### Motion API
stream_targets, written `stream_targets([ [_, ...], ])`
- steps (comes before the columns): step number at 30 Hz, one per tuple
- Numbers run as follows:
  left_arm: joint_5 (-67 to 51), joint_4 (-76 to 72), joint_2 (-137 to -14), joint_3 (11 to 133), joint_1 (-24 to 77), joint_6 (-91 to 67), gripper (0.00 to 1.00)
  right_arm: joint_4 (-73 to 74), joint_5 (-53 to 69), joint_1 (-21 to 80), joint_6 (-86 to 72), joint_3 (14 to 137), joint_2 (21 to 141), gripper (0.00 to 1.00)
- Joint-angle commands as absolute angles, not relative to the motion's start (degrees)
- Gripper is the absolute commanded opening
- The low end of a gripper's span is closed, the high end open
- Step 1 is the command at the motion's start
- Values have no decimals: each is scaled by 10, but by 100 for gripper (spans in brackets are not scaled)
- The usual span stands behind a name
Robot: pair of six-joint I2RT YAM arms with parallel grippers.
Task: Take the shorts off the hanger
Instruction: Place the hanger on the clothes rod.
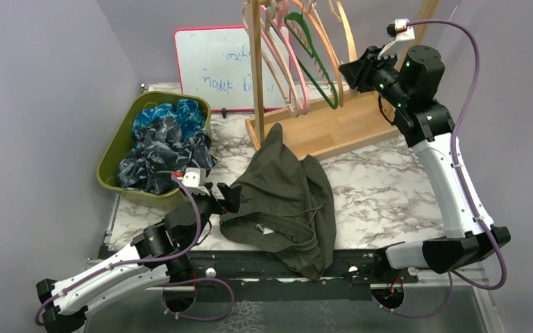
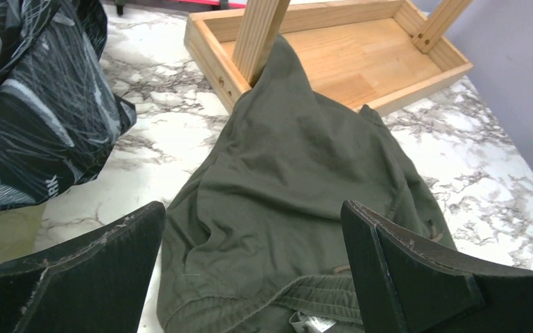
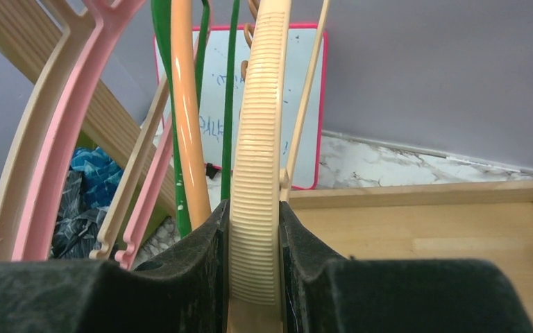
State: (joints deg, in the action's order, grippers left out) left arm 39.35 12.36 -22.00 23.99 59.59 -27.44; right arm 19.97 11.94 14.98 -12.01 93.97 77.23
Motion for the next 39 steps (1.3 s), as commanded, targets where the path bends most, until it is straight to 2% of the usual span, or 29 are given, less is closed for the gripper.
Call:
stream_targets([
  [1, 427, 145, -210, 248, 595, -292, 99, 229, 117, 149, -106, 977, 785, 2],
  [4, 428, 141, -205, 250, 595, -290, 99, 217, 130, 149, -111, 945, 768, 4],
  [8, 413, 143, -206, 259, 595, -279, 99, 191, 113, 149, -118, 868, 730, 12],
  [12, 385, 145, -230, 262, 595, -271, 99, 167, 107, 149, -119, 806, 695, 28],
  [18, 362, 145, -305, 275, 595, -277, 99, 157, 105, 149, -115, 738, 654, 44],
  [20, 351, 138, -329, 277, 595, -272, 99, 157, 104, 149, -112, 719, 643, 61],
  [21, 345, 134, -340, 277, 595, -271, 99, 158, 105, 149, -110, 709, 637, 65],
  [31, 292, 127, -414, 265, 595, -337, 99, 172, 97, 149, -148, 569, 545, 78],
  [39, 275, 120, -412, 249, 594, -371, 99, 174, 159, 149, -203, 468, 480, 83],
])
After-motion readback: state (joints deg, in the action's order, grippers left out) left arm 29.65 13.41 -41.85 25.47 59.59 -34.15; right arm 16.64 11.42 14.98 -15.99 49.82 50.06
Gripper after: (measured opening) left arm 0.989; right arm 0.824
